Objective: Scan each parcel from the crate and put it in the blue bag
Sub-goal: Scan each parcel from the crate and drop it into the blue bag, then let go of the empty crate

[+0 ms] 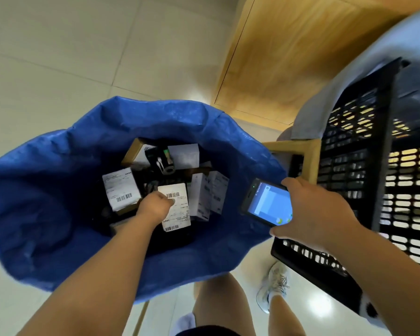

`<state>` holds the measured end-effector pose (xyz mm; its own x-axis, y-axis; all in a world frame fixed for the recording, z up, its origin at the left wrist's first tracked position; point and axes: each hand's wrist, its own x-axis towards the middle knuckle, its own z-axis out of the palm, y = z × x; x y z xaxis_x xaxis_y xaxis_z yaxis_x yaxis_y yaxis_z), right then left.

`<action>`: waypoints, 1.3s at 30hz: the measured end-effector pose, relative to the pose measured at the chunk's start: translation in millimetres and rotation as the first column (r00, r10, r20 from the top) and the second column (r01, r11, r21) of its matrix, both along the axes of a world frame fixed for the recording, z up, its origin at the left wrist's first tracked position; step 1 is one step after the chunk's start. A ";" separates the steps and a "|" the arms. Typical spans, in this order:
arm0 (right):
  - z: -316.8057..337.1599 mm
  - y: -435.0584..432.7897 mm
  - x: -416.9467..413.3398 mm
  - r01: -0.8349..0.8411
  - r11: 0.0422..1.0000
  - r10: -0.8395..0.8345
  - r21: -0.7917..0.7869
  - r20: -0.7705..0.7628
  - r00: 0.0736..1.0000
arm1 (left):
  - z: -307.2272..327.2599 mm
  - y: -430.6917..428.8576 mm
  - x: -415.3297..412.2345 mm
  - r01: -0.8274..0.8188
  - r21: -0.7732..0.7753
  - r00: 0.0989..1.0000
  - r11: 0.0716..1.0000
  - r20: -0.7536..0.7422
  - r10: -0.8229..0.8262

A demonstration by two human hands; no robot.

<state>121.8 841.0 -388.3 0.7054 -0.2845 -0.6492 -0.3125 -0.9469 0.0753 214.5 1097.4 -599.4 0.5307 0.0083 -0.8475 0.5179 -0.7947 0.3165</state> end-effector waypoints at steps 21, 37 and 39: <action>170.5 -102.9 -148.6 0.068 0.997 -0.061 -0.041 0.157 0.986 | 243.1 -121.2 -100.2 0.715 0.178 0.597 0.676 0.348 -0.723; 263.2 -302.6 -374.2 0.257 0.959 -0.208 -0.123 0.314 0.926 | 373.3 -350.3 -271.9 0.862 0.302 0.181 0.408 0.569 -0.802; 272.2 -324.2 -389.1 0.289 0.948 -0.238 -0.135 0.307 0.922 | 383.3 -376.7 -279.1 0.874 0.324 0.118 0.361 0.581 -0.806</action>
<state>-267.3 516.8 -116.2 0.7357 -0.5756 -0.3569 -0.5816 -0.8070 0.1026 -64.6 720.7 -216.2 0.4687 -0.8225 -0.3223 -0.7829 -0.5558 0.2797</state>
